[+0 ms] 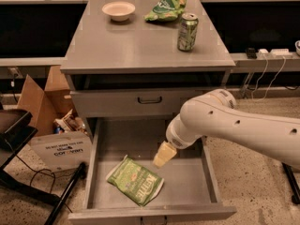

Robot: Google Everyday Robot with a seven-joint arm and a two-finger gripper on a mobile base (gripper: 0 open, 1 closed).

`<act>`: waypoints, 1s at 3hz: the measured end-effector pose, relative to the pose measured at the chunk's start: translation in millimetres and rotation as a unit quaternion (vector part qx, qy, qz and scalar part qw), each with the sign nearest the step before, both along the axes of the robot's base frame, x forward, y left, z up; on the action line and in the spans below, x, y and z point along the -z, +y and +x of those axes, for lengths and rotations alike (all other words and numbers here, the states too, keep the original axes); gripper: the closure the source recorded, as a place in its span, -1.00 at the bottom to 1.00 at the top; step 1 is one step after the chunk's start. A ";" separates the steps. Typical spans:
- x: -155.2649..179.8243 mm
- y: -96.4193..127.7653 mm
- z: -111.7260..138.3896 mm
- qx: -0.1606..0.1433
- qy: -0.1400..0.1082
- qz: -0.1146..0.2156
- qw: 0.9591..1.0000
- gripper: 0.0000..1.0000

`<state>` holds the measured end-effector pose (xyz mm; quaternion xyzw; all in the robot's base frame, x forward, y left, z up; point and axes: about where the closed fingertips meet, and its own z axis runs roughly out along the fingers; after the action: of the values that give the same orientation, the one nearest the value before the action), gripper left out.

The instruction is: Pick green jalapeno chip bag from middle drawer and place on counter

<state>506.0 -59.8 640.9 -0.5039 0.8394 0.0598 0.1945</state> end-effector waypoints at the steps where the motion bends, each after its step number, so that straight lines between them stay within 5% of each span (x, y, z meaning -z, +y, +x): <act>1: 24.6 4.6 -7.9 -0.005 0.022 0.006 1.000 -1.00; 2: 90.8 25.3 -35.0 -0.007 0.063 0.042 0.997 -1.00; 3: 156.9 44.6 -41.8 -0.002 0.075 0.062 0.995 -1.00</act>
Offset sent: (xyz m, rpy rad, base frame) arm -0.0590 0.0637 -0.1800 0.2316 0.1817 0.0130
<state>464.3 -15.3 484.0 -0.4868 0.8452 0.1500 0.1617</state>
